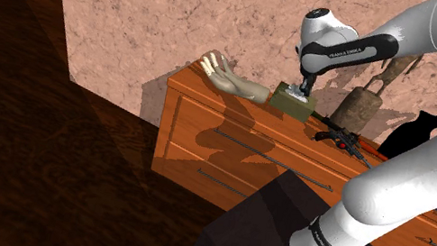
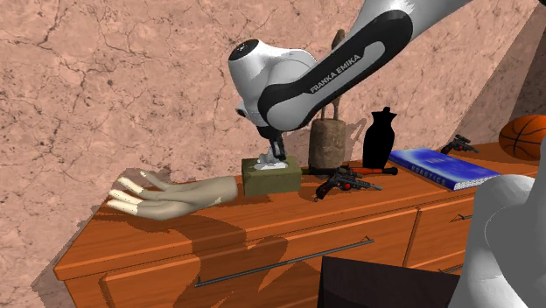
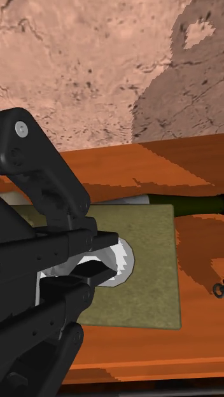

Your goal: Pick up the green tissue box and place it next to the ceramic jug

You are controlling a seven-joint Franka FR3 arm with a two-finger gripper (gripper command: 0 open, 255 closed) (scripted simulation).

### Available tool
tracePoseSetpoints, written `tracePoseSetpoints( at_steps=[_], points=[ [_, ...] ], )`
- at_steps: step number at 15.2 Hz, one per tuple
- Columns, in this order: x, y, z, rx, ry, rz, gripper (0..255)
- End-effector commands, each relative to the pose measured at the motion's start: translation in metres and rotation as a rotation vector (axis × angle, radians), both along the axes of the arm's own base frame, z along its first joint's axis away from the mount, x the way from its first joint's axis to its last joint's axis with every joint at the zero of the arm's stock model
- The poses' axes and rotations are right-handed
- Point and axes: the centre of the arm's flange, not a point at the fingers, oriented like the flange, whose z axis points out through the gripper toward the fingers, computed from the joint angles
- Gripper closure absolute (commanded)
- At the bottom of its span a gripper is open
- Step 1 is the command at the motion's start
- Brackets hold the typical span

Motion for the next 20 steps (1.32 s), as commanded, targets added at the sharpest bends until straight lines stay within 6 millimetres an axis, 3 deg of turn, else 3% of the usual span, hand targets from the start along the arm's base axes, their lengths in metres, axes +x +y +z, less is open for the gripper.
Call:
tracePoseSetpoints(
  at_steps=[1, 20],
  points=[
    [0.001, 0.000, 0.012, 0.000, 0.000, 0.000, 255],
    [0.001, 0.000, 0.112, 0.000, 0.000, 0.000, 255]
  ],
)
